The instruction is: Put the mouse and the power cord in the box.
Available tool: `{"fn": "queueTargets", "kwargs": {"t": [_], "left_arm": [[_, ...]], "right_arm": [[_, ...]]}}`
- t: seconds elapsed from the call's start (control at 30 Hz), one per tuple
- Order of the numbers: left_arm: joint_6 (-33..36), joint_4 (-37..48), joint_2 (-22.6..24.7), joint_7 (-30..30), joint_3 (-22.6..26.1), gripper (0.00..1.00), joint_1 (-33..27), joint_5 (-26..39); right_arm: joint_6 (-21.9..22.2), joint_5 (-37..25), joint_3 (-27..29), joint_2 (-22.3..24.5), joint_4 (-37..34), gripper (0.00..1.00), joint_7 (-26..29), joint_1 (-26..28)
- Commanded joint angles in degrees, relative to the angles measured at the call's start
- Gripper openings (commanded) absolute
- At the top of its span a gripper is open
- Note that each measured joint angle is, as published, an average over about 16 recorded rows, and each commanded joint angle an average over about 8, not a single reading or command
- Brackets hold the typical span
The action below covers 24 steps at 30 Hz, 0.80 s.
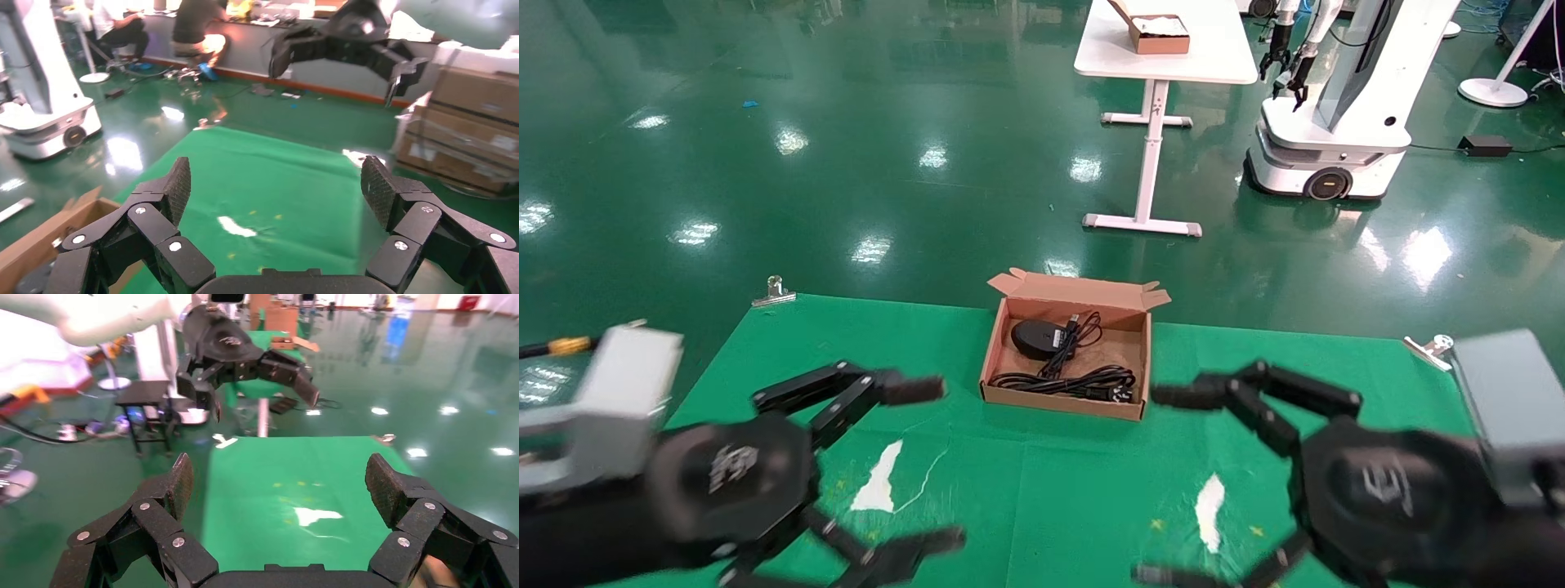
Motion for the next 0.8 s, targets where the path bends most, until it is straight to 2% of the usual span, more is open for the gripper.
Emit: {"fn": "queueTargets", "kwargs": {"t": [0.03, 0.3, 0.8], "left_arm": [[1.39, -1.5, -1.43, -0.55, -1.19, 1.0, 1.05, -1.43], [4.4, -4.8, -4.51, -1.57, -3.7, 1.0, 3.3, -4.58], [3.42, -3.71, -3.52, -1.28, -2.91, 1.0, 2.61, -3.58]], "right_arm": [[-0.51, 0.96, 0.72, 0.63, 1.85, 1.0, 2.07, -1.36], [-1.05, 2.08, 1.48, 1.24, 4.0, 1.0, 3.55, -2.87], [-0.86, 1.7, 1.22, 1.05, 3.16, 1.0, 3.23, -2.33]]}}
